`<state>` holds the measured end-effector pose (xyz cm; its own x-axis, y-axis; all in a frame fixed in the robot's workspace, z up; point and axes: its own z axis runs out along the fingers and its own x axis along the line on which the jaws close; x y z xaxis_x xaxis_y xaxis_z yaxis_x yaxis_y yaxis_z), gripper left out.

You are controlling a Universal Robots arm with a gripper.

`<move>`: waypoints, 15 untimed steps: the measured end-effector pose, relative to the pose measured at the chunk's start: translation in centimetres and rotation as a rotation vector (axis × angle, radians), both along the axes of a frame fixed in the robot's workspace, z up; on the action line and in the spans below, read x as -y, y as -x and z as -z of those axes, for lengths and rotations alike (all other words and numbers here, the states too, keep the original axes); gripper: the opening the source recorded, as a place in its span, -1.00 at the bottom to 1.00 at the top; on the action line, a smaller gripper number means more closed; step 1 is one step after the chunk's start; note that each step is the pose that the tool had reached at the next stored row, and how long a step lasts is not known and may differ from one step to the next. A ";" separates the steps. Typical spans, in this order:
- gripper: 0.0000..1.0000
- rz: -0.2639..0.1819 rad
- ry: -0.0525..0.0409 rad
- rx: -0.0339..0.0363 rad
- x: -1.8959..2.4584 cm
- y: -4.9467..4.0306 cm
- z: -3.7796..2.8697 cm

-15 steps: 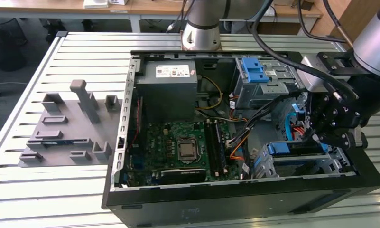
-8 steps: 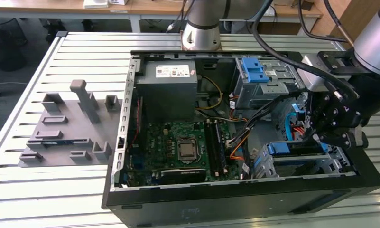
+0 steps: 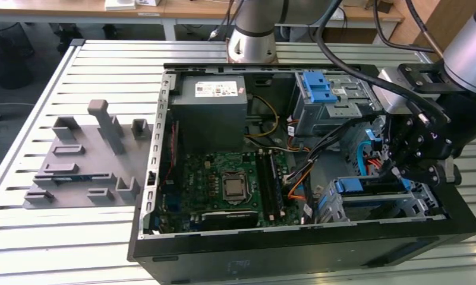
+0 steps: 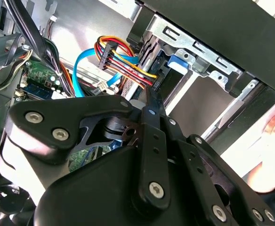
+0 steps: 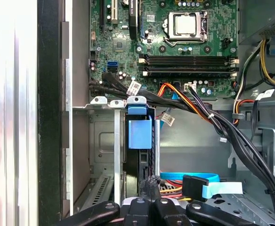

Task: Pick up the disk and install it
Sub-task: 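Insert the second disk wire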

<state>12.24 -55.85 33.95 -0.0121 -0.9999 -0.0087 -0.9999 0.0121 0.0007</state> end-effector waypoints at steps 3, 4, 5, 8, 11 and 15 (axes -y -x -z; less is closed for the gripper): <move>-0.79 0.000 -0.0001 0.0000 0.00 0.40 0.00; -0.79 0.000 -0.0002 0.0001 0.00 0.49 0.01; -0.79 0.000 -0.0002 0.0002 0.01 0.56 0.00; -0.79 0.000 -0.0002 0.0002 0.00 0.58 -0.36; -0.79 0.000 -0.0002 0.0002 -0.01 0.59 -0.89; -0.79 0.000 -0.0003 0.0003 -0.01 1.07 -1.00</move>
<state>11.17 -55.85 34.95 -0.0121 -0.9999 -0.0090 -0.9999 0.0121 0.0004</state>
